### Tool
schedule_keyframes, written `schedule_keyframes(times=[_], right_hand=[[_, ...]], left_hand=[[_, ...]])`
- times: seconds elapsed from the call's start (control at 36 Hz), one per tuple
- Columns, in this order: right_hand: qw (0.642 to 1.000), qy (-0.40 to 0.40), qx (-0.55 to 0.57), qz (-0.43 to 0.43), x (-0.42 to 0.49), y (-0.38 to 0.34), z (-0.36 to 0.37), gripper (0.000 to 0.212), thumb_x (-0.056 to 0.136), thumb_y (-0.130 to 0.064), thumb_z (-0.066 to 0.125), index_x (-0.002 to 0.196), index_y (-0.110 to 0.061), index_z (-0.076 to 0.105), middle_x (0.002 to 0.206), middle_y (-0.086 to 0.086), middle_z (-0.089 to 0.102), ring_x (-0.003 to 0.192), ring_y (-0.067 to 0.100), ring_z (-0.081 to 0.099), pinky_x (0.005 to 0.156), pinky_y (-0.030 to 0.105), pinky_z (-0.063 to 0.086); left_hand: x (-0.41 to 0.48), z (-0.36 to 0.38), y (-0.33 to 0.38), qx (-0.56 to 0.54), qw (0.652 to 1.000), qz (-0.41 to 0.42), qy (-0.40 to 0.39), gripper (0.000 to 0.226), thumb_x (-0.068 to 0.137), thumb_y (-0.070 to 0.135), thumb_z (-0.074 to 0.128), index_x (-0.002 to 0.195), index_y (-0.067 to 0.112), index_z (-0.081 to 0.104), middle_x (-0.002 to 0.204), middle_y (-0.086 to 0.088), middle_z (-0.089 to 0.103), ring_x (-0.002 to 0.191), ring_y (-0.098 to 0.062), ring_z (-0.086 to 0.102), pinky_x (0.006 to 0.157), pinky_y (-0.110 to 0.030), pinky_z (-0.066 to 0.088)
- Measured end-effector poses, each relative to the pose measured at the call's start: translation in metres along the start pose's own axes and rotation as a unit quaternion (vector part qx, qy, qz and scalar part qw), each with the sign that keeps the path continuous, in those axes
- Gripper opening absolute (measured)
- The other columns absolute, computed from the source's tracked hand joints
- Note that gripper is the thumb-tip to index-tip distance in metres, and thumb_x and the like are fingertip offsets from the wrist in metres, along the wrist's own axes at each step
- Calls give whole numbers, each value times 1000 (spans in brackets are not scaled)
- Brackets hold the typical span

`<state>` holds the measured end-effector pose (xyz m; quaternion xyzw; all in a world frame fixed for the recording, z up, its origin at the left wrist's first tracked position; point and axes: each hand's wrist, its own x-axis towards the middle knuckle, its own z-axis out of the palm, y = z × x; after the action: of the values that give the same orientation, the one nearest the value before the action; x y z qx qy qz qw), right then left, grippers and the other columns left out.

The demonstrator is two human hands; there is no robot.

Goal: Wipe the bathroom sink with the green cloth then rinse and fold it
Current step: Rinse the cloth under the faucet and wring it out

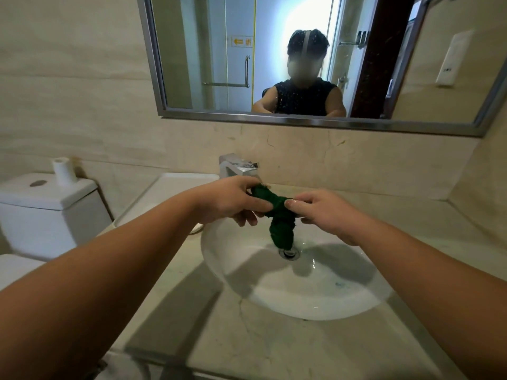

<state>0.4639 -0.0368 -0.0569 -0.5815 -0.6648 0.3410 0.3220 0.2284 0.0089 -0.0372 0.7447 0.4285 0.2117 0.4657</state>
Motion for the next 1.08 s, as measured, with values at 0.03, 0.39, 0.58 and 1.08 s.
schedule_keyframes(times=[0.03, 0.39, 0.58, 1.08], right_hand=[[1000, 11, 0, 0, 0, 1, 0, 17, 100, -39, 64, 98, -33, 80, 103, -7, 79, 105, 12, 71, 103, 49, 54], [987, 109, 104, -50, 10, -9, -4, 29, 106, -33, 54, 97, -15, 76, 90, 4, 78, 87, 25, 74, 80, 37, 63], [983, 100, 132, -74, 14, -32, -9, 25, 107, -25, 53, 106, -5, 68, 89, 8, 72, 69, 7, 70, 57, 20, 54], [998, -29, 48, -42, 4, -50, -17, 26, 86, -23, 82, 101, -4, 72, 84, 7, 68, 77, 16, 62, 70, 33, 48]], left_hand=[[0, 0, -1, -6, 1000, -1, 7, 27, 99, 23, 75, 122, 10, 69, 98, -12, 75, 79, -23, 70, 63, -32, 54], [10, 6, 3, 177, 973, -87, 122, 57, 103, 68, 44, 121, 22, 73, 111, -6, 76, 94, -27, 75, 85, -43, 64], [12, 5, 9, -42, 998, 41, -24, 28, 95, 30, 79, 120, 20, 74, 125, -14, 74, 124, -34, 67, 111, -44, 49], [-5, -8, 24, -7, 999, -13, -41, 12, 93, 20, 74, 104, 15, 77, 124, -24, 70, 123, -42, 67, 113, -60, 48]])
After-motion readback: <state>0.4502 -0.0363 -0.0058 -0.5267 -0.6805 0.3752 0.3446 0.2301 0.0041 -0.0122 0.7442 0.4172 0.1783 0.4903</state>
